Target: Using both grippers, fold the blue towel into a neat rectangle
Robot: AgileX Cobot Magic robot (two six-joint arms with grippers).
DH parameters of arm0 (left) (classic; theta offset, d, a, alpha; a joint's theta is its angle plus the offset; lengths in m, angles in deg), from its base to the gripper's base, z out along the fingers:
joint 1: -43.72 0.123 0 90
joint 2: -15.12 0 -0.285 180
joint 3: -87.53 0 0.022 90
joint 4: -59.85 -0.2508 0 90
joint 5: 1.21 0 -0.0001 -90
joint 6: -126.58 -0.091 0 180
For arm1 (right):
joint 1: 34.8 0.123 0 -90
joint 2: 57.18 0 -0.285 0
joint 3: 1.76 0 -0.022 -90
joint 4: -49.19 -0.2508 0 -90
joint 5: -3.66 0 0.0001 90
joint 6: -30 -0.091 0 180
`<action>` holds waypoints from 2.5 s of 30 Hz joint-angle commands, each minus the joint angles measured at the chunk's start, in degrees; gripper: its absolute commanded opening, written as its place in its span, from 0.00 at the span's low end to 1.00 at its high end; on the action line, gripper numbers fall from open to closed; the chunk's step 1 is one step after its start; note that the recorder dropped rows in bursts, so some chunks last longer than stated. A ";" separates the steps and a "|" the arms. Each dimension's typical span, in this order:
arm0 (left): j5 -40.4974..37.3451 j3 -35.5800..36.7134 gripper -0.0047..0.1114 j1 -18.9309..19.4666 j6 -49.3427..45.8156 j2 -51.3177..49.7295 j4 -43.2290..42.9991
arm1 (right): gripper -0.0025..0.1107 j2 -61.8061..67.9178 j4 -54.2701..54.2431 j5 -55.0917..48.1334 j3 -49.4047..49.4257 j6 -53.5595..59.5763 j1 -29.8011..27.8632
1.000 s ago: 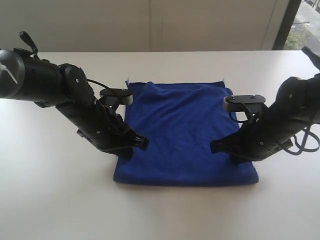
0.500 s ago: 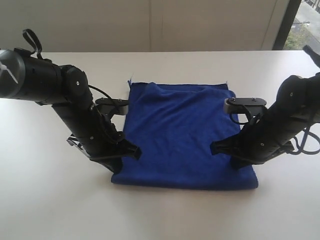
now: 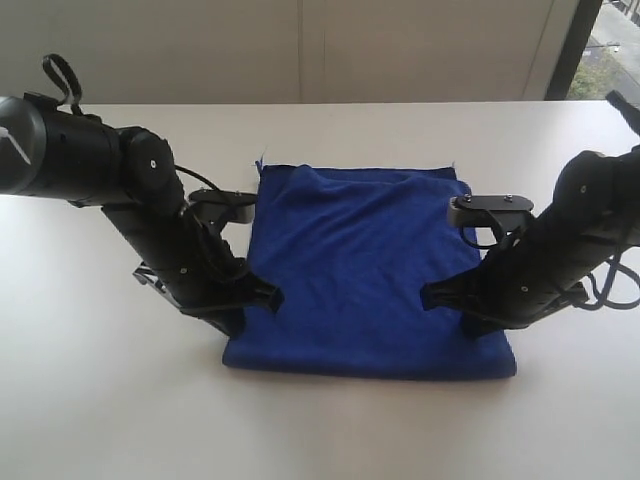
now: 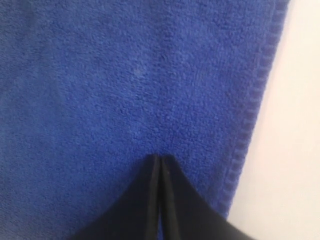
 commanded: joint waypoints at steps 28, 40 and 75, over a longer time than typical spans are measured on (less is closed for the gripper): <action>-6.83 -0.07 0.04 -0.15 -5.46 -4.96 2.57 | 0.02 -3.41 0.79 3.75 0.38 1.07 0.42; -0.81 -0.45 0.04 -0.04 -2.88 3.47 0.03 | 0.02 -5.91 0.68 3.97 -0.32 -0.62 0.42; -13.92 -46.08 0.04 16.34 -19.20 -24.88 22.11 | 0.28 17.98 0.48 3.09 -33.57 -3.08 -9.29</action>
